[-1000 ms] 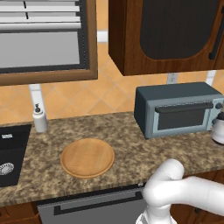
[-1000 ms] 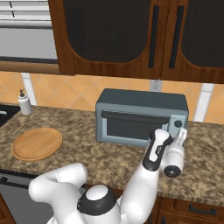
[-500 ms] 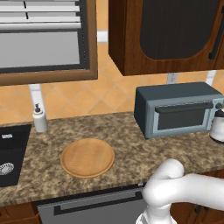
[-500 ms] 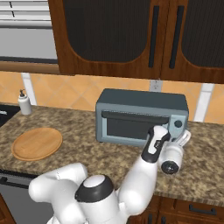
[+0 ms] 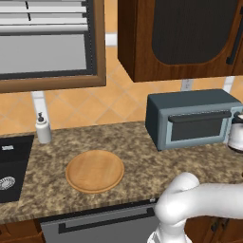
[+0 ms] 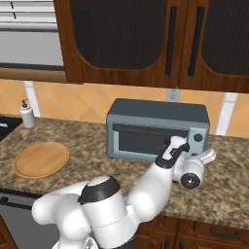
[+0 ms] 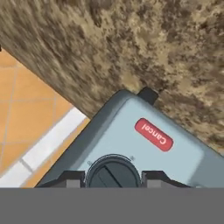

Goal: Pick up the kebab skewer and baguette bread, and place them inside the toaster oven. Close the toaster oven door and start by setting the timer.

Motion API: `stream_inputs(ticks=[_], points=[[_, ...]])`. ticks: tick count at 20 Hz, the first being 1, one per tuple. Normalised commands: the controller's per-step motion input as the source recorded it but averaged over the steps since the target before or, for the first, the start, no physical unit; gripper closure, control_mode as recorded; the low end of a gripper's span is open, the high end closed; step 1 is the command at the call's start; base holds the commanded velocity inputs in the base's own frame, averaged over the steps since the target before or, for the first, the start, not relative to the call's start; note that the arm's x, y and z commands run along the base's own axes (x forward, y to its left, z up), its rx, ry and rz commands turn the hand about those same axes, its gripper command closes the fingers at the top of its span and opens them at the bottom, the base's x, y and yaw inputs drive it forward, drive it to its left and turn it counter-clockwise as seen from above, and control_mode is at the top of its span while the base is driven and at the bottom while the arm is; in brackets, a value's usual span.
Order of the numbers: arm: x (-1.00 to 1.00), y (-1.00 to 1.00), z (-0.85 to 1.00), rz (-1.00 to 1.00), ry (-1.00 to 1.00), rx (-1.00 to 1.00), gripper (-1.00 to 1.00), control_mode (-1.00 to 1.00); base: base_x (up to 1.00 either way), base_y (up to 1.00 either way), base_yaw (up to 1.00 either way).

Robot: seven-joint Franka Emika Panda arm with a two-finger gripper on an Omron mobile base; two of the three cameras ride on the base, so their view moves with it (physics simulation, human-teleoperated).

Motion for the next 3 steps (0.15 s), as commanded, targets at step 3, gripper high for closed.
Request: stream_inputs(ticks=[3], points=[[0.0,0.1,0.0,-0.06,0.0,0.4,1.0,-1.0,0.0,0.0,0.0]])
